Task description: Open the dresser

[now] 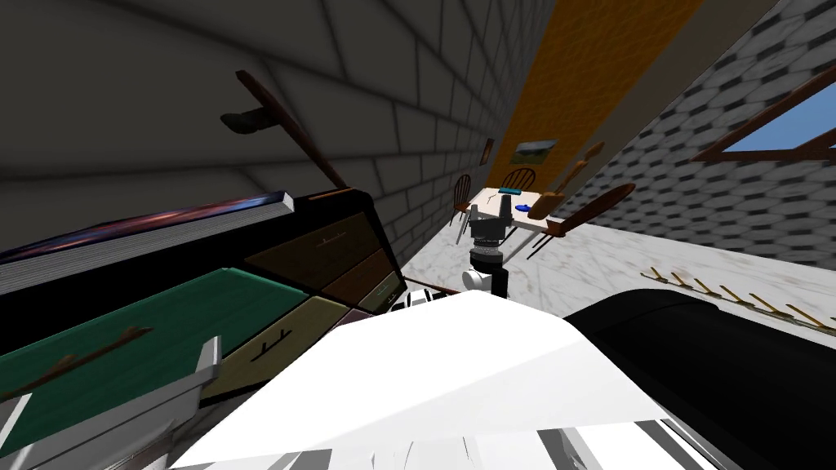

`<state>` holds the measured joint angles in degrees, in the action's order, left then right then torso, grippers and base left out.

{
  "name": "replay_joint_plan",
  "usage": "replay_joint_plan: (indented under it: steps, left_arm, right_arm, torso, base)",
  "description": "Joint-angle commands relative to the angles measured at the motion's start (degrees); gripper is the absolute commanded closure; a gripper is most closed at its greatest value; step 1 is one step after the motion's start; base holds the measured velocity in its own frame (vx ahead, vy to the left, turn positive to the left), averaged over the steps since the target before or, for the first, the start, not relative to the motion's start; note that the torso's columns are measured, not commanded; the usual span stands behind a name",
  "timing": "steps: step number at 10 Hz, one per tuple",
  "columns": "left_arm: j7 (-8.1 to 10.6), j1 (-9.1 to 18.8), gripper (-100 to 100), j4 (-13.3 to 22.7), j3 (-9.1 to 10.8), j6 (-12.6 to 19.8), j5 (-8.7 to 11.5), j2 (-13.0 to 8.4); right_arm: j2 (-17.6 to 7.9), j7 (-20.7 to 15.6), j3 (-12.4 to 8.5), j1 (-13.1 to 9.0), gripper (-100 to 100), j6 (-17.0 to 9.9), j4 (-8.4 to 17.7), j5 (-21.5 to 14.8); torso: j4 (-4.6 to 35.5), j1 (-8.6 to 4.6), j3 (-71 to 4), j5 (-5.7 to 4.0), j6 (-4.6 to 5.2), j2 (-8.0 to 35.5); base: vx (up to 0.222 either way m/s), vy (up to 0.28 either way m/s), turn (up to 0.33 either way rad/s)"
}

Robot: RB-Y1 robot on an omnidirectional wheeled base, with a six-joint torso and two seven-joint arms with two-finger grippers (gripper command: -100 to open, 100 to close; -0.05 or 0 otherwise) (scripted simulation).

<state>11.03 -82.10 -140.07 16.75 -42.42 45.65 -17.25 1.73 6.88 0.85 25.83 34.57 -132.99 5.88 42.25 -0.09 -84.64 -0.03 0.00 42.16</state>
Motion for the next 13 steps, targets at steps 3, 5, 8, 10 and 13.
replay_joint_plan:
  steps: [3,5,8,10,13]
  left_arm:
    - [-0.12,-6.13,-100,-0.41,2.54,-1.3,6.96,-2.21]
    - [-0.36,-8.9,-100,-0.59,3.66,-1.82,10.31,-3.64]
    - [-0.69,-12.43,-100,-0.84,5.07,-2.48,14.44,-5.94]
    - [-0.87,-14.28,-100,-1.0,5.82,-2.83,16.58,-7.45]
    - [-0.91,-16.0,-100,-1.22,6.5,-3.16,18.33,-8.93]
  right_arm:
    - [-0.01,0.0,-0.01,-0.01,0,0.0,0.0,0.0]
    - [0.0,0.0,0.0,0.0,0,0.0,0.0,0.0]
    - [0.0,0.0,0.0,0.0,0,0.0,0.0,0.0]
    - [-0.01,0.0,-0.01,0.0,0,0.0,0.0,0.0]
    - [-0.01,0.0,-0.01,-0.01,0,0.0,0.0,0.0]
  torso:
    - [0.05,0.1,0.11,0.04,0.01,0.17]
    - [-0.01,-0.16,-0.01,-0.05,0.0,-0.01]
    - [0.06,0.27,0.12,0.08,0.0,0.23]
    - [0.07,0.14,0.14,0.05,0.0,0.22]
    - [0.07,0.17,0.14,0.06,-0.01,0.25]
  base:
    - [0.126,-0.14,-0.072]
    - [0.187,-0.222,-0.087]
    - [0.163,-0.163,-0.077]
    - [0.147,-0.151,-0.053]
    - [0.085,-0.089,-0.038]
